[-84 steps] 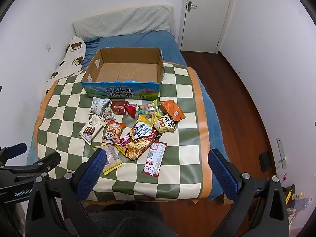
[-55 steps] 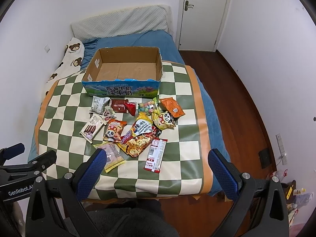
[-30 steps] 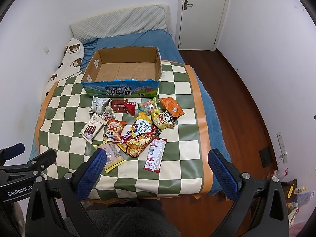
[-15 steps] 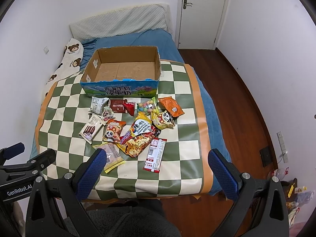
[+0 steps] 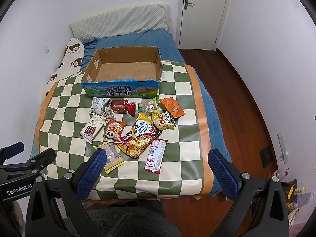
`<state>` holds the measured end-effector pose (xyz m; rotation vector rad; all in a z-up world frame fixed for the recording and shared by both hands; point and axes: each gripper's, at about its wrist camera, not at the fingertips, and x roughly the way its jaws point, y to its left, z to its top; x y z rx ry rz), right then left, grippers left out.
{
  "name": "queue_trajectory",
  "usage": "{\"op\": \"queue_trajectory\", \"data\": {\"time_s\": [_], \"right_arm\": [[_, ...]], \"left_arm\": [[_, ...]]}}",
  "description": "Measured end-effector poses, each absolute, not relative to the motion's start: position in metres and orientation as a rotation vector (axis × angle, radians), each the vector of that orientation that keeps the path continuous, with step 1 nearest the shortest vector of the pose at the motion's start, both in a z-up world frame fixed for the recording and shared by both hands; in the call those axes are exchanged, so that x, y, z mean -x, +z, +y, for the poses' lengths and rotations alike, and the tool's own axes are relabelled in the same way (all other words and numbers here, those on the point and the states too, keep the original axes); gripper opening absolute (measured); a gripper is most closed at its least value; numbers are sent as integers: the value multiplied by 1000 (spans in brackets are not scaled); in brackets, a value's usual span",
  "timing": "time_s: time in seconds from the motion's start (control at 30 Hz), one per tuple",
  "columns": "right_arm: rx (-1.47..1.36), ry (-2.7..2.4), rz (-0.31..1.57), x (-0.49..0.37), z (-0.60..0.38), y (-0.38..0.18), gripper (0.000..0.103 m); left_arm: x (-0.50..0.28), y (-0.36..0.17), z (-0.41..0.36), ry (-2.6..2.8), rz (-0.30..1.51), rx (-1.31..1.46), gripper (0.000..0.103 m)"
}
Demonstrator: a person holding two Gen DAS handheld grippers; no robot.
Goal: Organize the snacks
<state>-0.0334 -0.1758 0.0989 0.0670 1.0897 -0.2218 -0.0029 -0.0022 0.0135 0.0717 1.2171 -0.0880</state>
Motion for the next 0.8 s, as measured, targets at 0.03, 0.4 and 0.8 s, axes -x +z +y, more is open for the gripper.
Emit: {"op": "queue_trajectory", "data": {"time_s": [0.03,0.4,0.8], "right_arm": [[-66,-223,1088,34,-176,99,103],[-77,-223,1096,31,-175,96,103],[-359,-152,1301,-26,-201,-27,103]], "left_arm": [[2,13,-2,-89,1219,-71,103],[0,9,2,-94,1219,-78,103],[-80,-69,23,69,1199,-221,103]]}}
